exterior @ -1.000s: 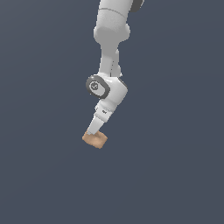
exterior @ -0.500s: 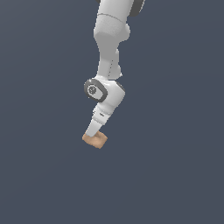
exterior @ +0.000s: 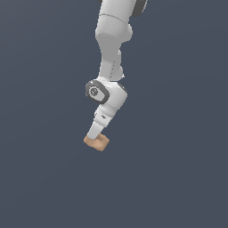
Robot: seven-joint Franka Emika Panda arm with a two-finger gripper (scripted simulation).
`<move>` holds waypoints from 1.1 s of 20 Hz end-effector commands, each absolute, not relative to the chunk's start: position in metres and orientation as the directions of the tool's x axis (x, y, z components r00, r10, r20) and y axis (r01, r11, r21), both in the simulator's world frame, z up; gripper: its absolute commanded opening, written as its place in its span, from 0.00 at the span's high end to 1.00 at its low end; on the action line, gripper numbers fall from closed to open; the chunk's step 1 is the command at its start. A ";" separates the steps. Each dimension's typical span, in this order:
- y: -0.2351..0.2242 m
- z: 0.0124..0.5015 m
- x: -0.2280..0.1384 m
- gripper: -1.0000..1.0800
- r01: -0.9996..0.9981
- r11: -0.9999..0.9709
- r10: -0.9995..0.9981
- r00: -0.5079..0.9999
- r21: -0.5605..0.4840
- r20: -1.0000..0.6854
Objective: Pick up the object and move it to a goal position.
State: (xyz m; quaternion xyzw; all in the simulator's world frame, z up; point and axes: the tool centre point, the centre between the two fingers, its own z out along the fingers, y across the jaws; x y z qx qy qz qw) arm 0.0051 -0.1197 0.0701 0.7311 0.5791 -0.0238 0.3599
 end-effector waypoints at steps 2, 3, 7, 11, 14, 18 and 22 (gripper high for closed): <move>-0.120 0.072 0.005 1.00 0.864 -0.070 0.830 0.328 0.499 -0.452; -0.120 0.074 0.005 1.00 0.864 -0.070 0.830 0.328 0.499 -0.452; -0.122 0.085 0.004 1.00 0.864 -0.070 0.830 0.328 0.499 -0.452; -0.125 0.104 0.004 1.00 0.864 -0.070 0.830 0.328 0.498 -0.451; -0.128 0.121 0.003 1.00 0.864 -0.070 0.830 0.327 0.498 -0.451; -0.133 0.151 0.002 1.00 0.865 -0.070 0.831 0.327 0.497 -0.451; -0.138 0.185 0.001 1.00 0.865 -0.070 0.831 0.326 0.497 -0.451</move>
